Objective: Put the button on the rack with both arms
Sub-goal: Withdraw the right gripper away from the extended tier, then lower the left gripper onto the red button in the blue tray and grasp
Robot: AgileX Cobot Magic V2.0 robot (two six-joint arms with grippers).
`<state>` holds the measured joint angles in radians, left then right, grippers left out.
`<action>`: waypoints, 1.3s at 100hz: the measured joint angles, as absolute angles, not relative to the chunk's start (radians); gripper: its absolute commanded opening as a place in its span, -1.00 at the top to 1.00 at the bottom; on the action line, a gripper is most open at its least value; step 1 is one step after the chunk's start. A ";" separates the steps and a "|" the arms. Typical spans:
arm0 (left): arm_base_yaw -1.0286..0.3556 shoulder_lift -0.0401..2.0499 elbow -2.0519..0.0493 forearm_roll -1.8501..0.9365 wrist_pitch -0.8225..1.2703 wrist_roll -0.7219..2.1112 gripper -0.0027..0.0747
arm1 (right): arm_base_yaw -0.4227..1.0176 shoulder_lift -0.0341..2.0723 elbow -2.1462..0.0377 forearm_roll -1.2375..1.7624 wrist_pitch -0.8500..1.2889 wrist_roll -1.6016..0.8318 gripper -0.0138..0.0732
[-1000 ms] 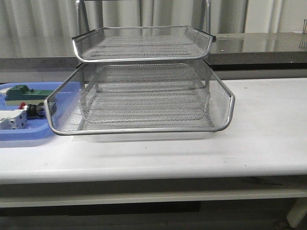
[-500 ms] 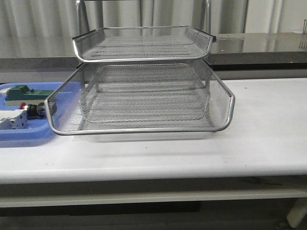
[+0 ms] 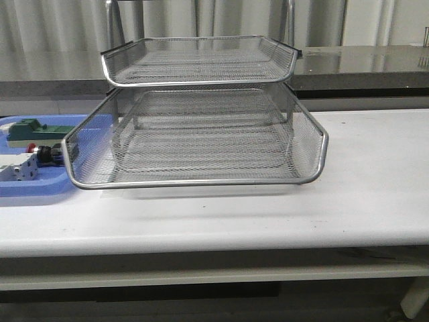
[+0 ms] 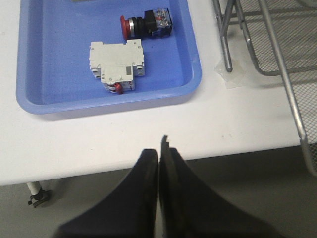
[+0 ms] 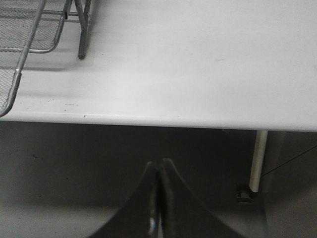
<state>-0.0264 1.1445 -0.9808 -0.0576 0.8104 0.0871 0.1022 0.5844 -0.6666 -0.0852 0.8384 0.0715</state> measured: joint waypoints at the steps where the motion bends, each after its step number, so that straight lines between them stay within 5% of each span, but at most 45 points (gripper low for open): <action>1: -0.026 1.150 -0.986 -0.056 0.810 0.088 0.92 | 0.102 0.584 -0.667 -0.085 0.838 0.072 0.84; 10: -0.026 1.214 -1.014 -0.056 0.801 0.105 0.86 | 0.102 0.584 -0.667 -0.085 0.838 0.072 0.84; 17: -0.026 1.252 -1.032 -0.056 0.801 0.132 0.63 | 0.102 0.584 -0.667 -0.085 0.838 0.072 0.84; 36: -0.026 1.296 -1.058 -0.056 0.821 0.196 -0.60 | 0.102 0.584 -0.667 -0.085 0.838 0.072 0.84; 46: -0.026 1.298 -1.059 -0.056 0.825 0.203 -0.90 | 0.102 0.584 -0.667 -0.085 0.838 0.072 0.84; 98: -0.026 1.319 -1.085 -0.073 0.748 0.309 -0.81 | 0.102 0.584 -0.667 -0.085 0.838 0.072 0.84; 130: -0.026 1.593 -1.413 -0.057 0.783 0.508 -0.78 | 0.102 0.584 -0.667 -0.085 0.838 0.072 0.84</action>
<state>-0.0264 1.5927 -1.4130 -0.0566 0.7831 0.5080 0.1022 0.5844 -0.6666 -0.0852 0.8384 0.0715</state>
